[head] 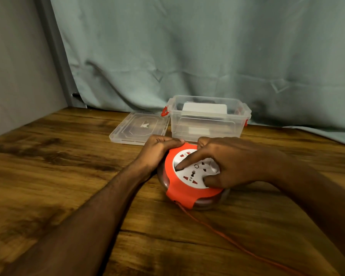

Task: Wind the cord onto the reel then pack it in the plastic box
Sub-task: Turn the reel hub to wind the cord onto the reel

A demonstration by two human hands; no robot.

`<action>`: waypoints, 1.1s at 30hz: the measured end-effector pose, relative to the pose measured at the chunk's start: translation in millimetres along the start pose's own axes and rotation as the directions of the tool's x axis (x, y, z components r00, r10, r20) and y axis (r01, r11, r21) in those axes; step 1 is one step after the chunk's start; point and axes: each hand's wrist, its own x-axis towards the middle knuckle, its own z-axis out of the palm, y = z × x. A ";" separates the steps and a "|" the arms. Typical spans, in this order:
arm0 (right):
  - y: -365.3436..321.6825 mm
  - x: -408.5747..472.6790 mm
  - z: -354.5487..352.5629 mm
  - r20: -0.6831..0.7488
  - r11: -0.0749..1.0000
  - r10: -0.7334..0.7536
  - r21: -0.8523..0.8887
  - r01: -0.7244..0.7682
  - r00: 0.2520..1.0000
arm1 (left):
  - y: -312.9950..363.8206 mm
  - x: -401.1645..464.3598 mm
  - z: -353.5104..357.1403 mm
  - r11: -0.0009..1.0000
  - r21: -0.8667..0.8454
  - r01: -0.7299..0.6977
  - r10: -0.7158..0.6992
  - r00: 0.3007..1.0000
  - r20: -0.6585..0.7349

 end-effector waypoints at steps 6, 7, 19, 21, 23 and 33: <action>-5.1 3.4 2.2 -0.145 0.988 0.140 -0.047 -0.149 0.979 | -0.3 -0.1 1.4 1.000 0.008 -0.006 0.006 1.000 0.002; -6.6 5.0 4.1 -0.161 0.982 0.183 -0.023 -0.189 0.970 | 0.1 -0.4 1.7 1.000 0.010 -0.006 0.006 1.000 0.000; -7.9 -4.6 -16.5 -0.132 0.991 0.075 -0.104 -0.089 0.988 | 1.6 -2.5 1.3 0.999 0.024 -0.033 0.033 0.999 -0.004; -6.4 -7.2 -19.0 -0.029 0.999 0.032 -0.033 -0.033 0.999 | 1.4 -2.3 1.3 0.999 0.032 -0.036 0.036 0.999 0.001; -5.2 -5.6 -14.6 0.035 1.000 -0.020 0.024 0.020 0.999 | 2.1 -2.5 1.3 0.999 0.028 -0.038 0.037 0.999 0.006; -4.3 -1.8 -5.6 0.053 0.985 -0.069 0.163 0.059 0.996 | 2.0 -2.9 0.2 0.999 0.045 -0.027 0.026 1.000 0.015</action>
